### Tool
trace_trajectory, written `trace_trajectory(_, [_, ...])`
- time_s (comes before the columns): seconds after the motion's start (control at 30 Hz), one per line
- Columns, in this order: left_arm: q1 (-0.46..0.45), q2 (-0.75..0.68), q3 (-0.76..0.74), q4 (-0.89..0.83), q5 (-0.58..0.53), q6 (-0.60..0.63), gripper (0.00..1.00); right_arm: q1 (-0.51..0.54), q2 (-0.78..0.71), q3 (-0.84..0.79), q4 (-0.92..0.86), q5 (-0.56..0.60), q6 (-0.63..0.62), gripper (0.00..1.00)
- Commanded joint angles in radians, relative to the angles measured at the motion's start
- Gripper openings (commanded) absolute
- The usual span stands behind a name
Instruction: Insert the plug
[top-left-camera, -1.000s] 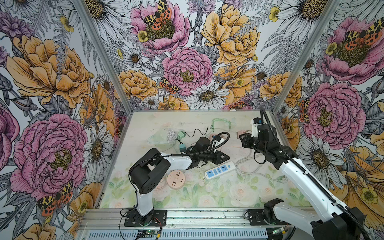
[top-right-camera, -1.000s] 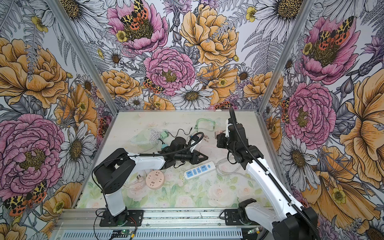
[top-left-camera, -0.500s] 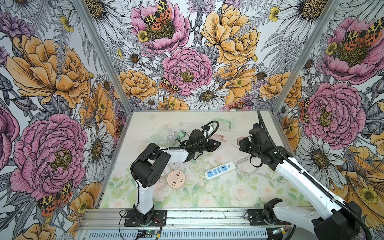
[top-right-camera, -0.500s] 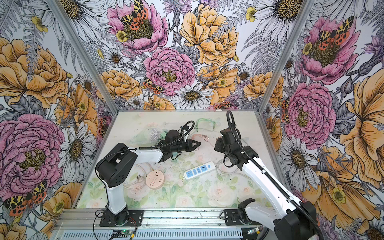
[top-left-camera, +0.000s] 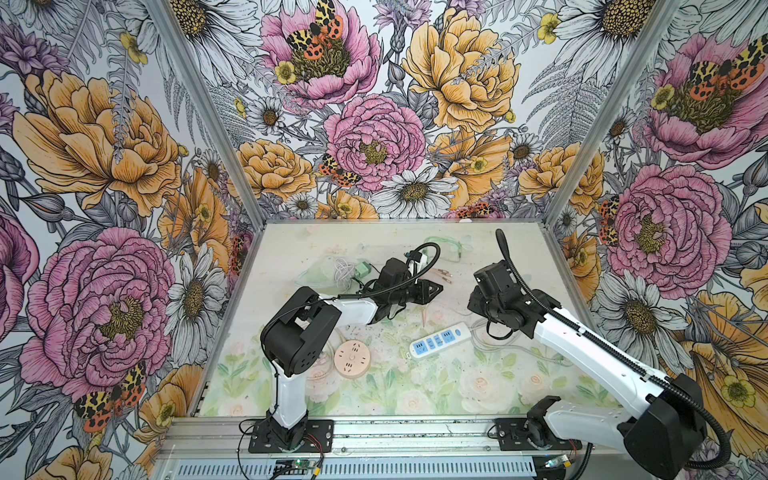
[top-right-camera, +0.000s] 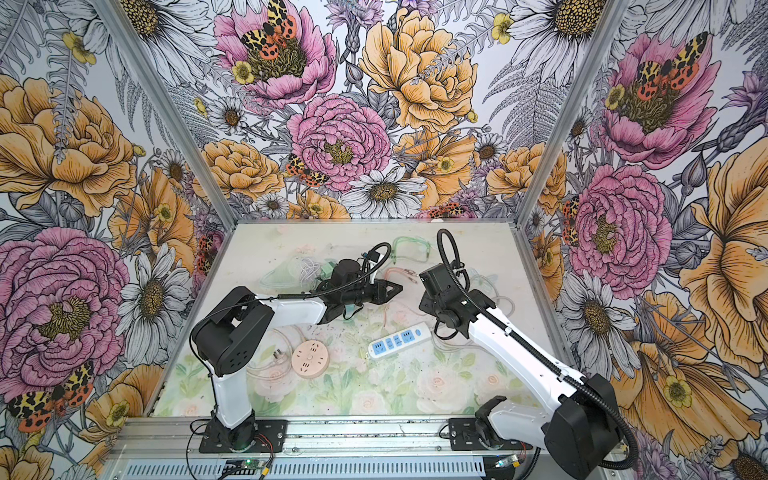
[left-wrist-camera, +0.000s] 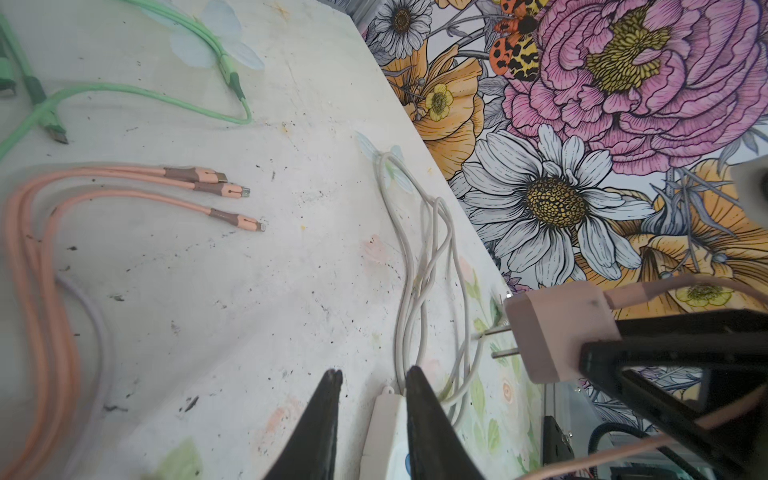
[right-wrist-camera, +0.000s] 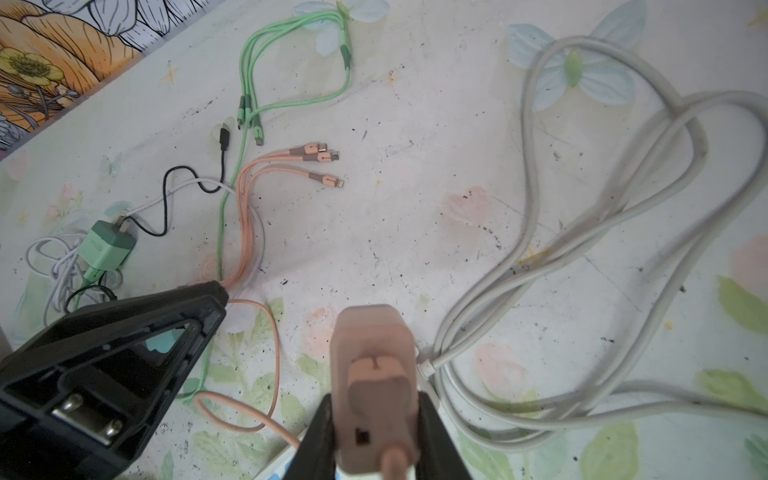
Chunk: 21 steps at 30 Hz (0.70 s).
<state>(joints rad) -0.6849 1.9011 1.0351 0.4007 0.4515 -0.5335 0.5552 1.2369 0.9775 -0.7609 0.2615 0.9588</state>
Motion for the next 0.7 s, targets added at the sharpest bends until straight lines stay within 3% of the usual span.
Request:
trace_trajectory(0.0, [-0.002, -0.07, -0.042, -0.042, -0.024, 0.055, 0.3, 0.027, 0.044, 0.05, -0.037, 0.038, 0.082, 0.0])
trace_trajectory(0.1, [-0.006, -0.152, -0.073, -0.096, -0.003, 0.089, 0.3, 0.039, 0.077, 0.085, -0.066, 0.057, 0.114, 0.0])
trace_trajectory(0.37, [-0.022, -0.359, -0.176, -0.354, -0.078, 0.256, 0.4, 0.034, 0.088, 0.14, -0.076, 0.133, 0.111, 0.0])
trace_trajectory(0.5, [-0.049, -0.395, -0.189, -0.453, -0.149, 0.354, 0.45, 0.034, 0.112, 0.151, -0.084, 0.111, 0.118, 0.0])
trace_trajectory(0.67, [-0.055, -0.366, -0.159, -0.489, -0.223, 0.381, 0.48, 0.035, 0.121, 0.15, -0.092, 0.11, 0.126, 0.0])
